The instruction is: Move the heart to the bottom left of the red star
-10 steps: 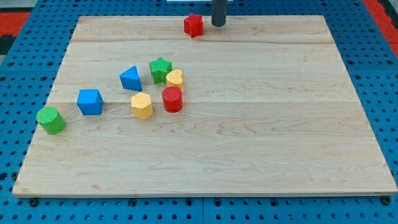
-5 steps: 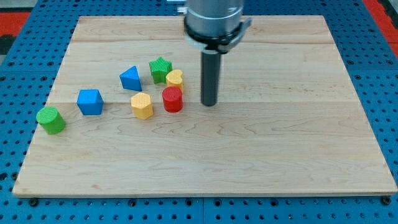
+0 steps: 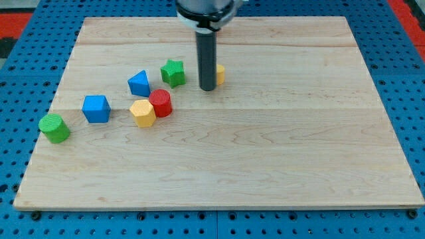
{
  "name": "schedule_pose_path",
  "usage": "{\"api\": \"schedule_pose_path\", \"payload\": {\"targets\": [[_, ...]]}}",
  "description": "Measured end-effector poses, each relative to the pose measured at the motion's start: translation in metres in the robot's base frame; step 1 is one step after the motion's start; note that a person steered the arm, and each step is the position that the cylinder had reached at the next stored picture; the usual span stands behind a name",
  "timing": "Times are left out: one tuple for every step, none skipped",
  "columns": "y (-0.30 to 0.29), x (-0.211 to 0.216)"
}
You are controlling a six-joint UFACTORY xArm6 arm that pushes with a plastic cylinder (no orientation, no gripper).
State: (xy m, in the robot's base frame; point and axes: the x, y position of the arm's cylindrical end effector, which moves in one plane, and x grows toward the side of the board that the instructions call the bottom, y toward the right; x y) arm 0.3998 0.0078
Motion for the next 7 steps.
{"api": "schedule_pose_path", "payload": {"targets": [[0.004, -0.035], [0.000, -0.066], [0.000, -0.085], [-0.003, -0.056], [-0.041, -0.098], [-0.033, -0.108], [-0.030, -0.038]]}}
